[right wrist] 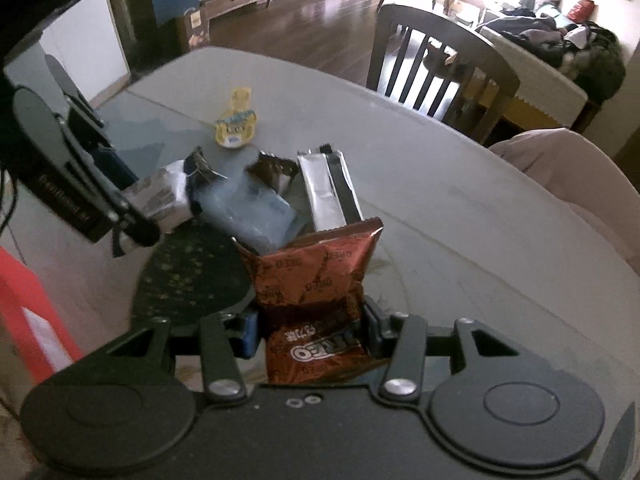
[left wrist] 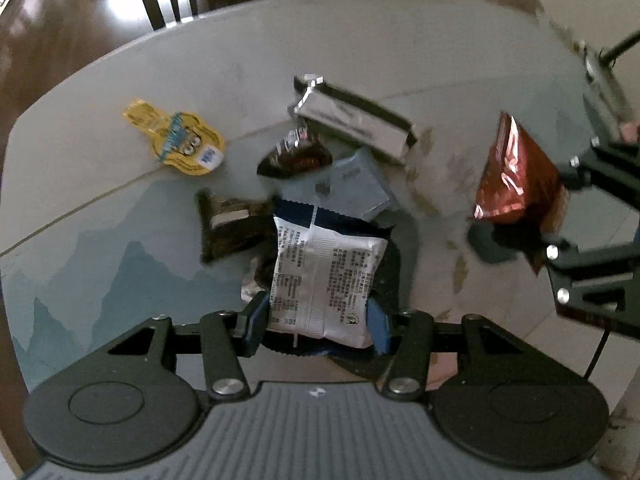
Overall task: Organize snacks
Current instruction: 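Close the left tool on the white packet while the right tool grips the red chip bag, then carry the white packet in the left tool and chip bag in the right tool into the box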
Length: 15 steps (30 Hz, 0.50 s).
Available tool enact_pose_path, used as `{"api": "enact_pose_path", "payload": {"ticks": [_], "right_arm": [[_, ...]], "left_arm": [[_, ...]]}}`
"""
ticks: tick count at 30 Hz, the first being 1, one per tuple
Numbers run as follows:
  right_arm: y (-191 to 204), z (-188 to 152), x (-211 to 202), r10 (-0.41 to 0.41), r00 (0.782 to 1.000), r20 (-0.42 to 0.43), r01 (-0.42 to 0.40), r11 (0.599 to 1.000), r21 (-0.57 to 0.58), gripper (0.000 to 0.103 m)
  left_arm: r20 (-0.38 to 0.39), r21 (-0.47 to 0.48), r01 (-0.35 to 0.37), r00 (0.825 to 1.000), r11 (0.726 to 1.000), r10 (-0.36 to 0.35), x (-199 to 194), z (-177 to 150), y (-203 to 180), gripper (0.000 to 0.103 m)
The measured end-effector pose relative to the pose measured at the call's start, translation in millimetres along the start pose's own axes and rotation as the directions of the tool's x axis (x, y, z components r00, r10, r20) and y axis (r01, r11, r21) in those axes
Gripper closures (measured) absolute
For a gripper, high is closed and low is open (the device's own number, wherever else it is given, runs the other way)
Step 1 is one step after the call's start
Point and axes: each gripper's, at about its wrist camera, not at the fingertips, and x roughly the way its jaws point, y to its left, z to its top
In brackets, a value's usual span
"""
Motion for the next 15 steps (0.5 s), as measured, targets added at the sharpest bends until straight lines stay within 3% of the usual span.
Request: {"api": "enact_pose_path", "payload": {"ticks": [8,15], "right_arm": [[20,-2,-62,0.007,0.998,0.061,-0.012,0.997,0.083,0.055],[43,-11,-99,0.006,0.999,0.049,-0.013,0.988,0.151,0.055]], "left_arm": [[0.096,-0.037,0.016,0.995,0.999,-0.012,-59,-17,-5,0.053],[0.132,-0.027,-0.007,0.991,1.000,0.011,-98,-50,-20,0.053]]}}
